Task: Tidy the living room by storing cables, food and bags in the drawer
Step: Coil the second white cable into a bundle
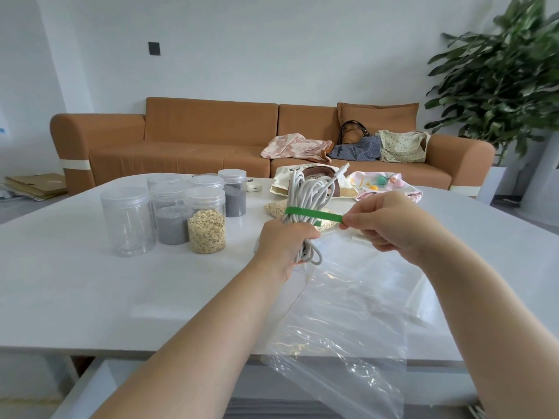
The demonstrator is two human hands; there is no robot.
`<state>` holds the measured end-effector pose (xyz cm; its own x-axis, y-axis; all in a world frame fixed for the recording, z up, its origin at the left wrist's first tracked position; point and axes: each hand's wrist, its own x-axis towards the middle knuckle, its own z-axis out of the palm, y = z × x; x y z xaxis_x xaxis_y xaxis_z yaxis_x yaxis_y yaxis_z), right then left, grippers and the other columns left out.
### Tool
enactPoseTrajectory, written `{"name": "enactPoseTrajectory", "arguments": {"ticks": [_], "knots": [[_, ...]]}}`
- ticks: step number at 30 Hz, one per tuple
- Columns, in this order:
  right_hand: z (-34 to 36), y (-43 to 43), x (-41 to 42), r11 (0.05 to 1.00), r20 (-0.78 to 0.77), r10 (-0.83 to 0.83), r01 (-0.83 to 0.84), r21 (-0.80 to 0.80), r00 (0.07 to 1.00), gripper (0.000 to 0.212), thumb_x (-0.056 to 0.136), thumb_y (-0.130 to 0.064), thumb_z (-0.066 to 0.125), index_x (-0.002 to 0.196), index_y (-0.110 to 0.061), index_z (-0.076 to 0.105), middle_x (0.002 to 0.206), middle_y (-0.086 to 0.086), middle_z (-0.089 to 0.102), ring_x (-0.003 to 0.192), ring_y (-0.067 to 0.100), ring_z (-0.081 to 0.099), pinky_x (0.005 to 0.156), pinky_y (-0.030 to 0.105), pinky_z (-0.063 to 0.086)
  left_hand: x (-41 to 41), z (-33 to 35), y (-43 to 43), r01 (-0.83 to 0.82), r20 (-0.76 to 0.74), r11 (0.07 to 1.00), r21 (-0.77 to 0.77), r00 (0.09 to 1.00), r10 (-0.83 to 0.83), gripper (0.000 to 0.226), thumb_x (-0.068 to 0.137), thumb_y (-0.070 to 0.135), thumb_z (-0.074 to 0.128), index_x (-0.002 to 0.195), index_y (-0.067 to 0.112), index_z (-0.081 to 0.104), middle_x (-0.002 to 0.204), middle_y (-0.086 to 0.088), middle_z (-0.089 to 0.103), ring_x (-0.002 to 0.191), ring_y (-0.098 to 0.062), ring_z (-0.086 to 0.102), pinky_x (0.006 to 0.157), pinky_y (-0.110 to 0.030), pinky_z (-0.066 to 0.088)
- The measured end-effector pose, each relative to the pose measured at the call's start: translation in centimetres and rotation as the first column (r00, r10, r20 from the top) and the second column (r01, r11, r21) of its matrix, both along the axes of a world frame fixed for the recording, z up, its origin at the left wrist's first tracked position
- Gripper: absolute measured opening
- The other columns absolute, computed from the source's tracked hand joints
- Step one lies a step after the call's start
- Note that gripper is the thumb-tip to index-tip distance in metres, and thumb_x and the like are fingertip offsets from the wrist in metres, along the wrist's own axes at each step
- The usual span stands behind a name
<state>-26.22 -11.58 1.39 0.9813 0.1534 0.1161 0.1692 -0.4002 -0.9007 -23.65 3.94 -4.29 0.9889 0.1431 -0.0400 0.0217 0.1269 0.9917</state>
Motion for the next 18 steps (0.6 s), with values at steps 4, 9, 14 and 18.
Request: {"name": "enactPoseTrajectory", "arguments": {"ticks": [4,9,14,18], "knots": [[-0.8,0.1,0.8,0.99,0.068,-0.138,0.14,-0.024,0.988,0.02,0.084,-0.002,0.064,0.066,-0.007,0.065,0.033,-0.006,0.036,0.032,0.009,0.023,0.037,0.016,0.019,-0.4,0.1,-0.3,0.036,0.01,0.999,-0.033,0.999,-0.036,0.008,0.071,-0.002,0.066,0.075,0.003,0.061,0.061,-0.011,0.055,0.055,-0.022,0.055,0.057,-0.031,0.051],[-1.2,0.3,1.1,0.99,0.069,-0.14,0.14,0.002,0.988,0.021,0.085,-0.001,0.063,0.066,-0.009,0.066,0.032,-0.008,0.035,0.031,0.008,0.023,0.036,0.016,0.02,-0.7,0.3,-0.5,0.088,0.017,0.991,-0.102,0.996,-0.086,0.013,0.075,-0.006,0.061,0.068,0.004,0.056,0.053,-0.007,0.05,0.053,-0.02,0.052,0.052,-0.029,0.05],[-1.2,0.4,1.0,0.995,-0.009,-0.047,0.048,0.092,0.999,0.022,0.087,0.004,0.057,0.07,-0.006,0.065,0.036,-0.005,0.03,0.033,0.008,0.019,0.036,0.014,0.017,-0.9,0.4,-0.4,0.16,0.021,0.976,-0.148,0.987,-0.158,0.013,0.077,-0.006,0.057,0.072,0.006,0.055,0.051,-0.003,0.05,0.049,-0.015,0.051,0.052,-0.027,0.047],[-1.2,0.6,0.9,0.996,0.047,-0.066,0.063,0.063,0.997,0.021,0.086,0.003,0.06,0.069,-0.008,0.066,0.034,-0.006,0.032,0.032,0.008,0.021,0.035,0.015,0.018,-1.2,0.6,-0.3,0.208,0.034,0.96,-0.185,0.978,-0.206,0.013,0.079,-0.007,0.053,0.074,0.005,0.054,0.054,-0.004,0.048,0.045,-0.011,0.051,0.056,-0.027,0.045]]}}
